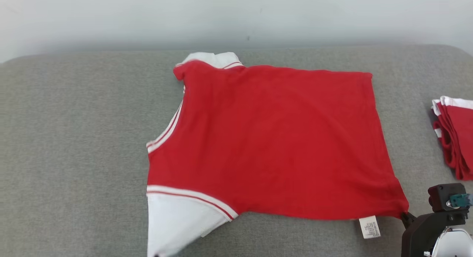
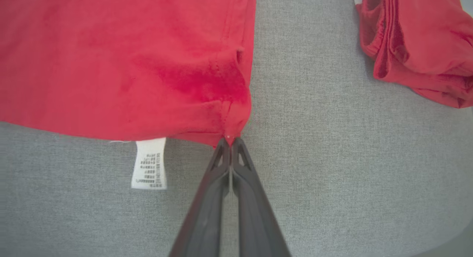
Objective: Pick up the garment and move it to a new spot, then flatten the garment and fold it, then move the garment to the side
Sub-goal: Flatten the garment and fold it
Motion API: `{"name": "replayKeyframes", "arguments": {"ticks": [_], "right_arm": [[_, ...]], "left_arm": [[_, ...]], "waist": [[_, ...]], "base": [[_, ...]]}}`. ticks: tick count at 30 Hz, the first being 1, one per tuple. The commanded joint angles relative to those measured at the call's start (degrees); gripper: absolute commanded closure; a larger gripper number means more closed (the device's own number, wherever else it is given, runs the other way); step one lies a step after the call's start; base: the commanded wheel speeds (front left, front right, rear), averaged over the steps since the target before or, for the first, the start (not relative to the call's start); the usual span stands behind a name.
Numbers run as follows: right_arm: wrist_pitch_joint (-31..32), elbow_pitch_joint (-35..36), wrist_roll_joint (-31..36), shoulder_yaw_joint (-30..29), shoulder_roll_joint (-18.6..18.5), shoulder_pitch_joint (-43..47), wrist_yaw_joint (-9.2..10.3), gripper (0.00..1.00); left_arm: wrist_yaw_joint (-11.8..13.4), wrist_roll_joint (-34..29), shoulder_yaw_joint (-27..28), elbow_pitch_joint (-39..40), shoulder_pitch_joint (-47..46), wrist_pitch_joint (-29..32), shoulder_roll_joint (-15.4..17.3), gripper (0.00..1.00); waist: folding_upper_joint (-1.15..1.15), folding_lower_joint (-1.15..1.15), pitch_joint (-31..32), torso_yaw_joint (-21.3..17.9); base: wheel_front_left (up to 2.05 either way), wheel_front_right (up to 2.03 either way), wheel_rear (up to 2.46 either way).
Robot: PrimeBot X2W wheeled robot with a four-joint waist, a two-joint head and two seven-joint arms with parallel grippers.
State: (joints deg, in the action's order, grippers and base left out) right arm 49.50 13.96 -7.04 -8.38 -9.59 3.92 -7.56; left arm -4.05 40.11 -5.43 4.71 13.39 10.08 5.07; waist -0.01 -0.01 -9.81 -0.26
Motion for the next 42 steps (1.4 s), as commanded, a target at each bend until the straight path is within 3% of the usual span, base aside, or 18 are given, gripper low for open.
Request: {"name": "replayKeyframes", "arguments": {"ticks": [1,8,12,18,24,33,42], "right_arm": [[0.2,0.4,0.2,-0.4,0.3,1.1,0.14,1.0],[0.7,0.4,0.6,-1.3,1.6,2.5,0.14,1.0],[0.7,0.6,1.1,-2.0,2.1,3.0,0.14,1.0],[2.3,1.6,1.8,-3.9,2.8,4.3,0.14,1.0],[5.4,5.0,0.4,-6.1,3.7,7.9,0.14,1.0],[7.3,7.4,-0.9,-5.9,3.2,9.7,0.14,1.0],[1.7,5.2,-1.9,-3.2,3.2,5.4,0.14,1.0]], "left_arm": [[0.4,2.7,0.2,1.4,2.0,3.0,0.5,1.0],[2.2,10.9,0.6,7.7,8.2,13.1,1.7,1.0],[1.9,16.5,0.1,10.6,10.2,17.8,1.6,1.0],[2.0,24.7,1.2,14.8,14.7,24.9,4.0,1.0],[2.7,25.9,5.6,17.9,16.9,23.9,5.5,1.0],[0.8,28.2,3.6,20.0,15.5,24.0,3.6,1.0],[-0.3,24.2,4.6,15.8,3.8,16.4,0.7,1.0]], "waist": [[0.01,0.01,0.8,1.0],[0.01,0.01,1.3,2.5],[0.01,0.01,1.5,3.2],[0.01,0.01,1.9,3.8],[0.01,0.01,2.4,4.1],[0.01,0.01,3.0,1.8],[0.01,0.01,3.8,0.3]], "base": [[0.0,0.0,0.0],[0.0,0.0,0.0],[0.0,0.0,0.0],[0.0,0.0,0.0],[0.0,0.0,0.0],[0.0,0.0,0.0],[0.0,0.0,0.0]]}}
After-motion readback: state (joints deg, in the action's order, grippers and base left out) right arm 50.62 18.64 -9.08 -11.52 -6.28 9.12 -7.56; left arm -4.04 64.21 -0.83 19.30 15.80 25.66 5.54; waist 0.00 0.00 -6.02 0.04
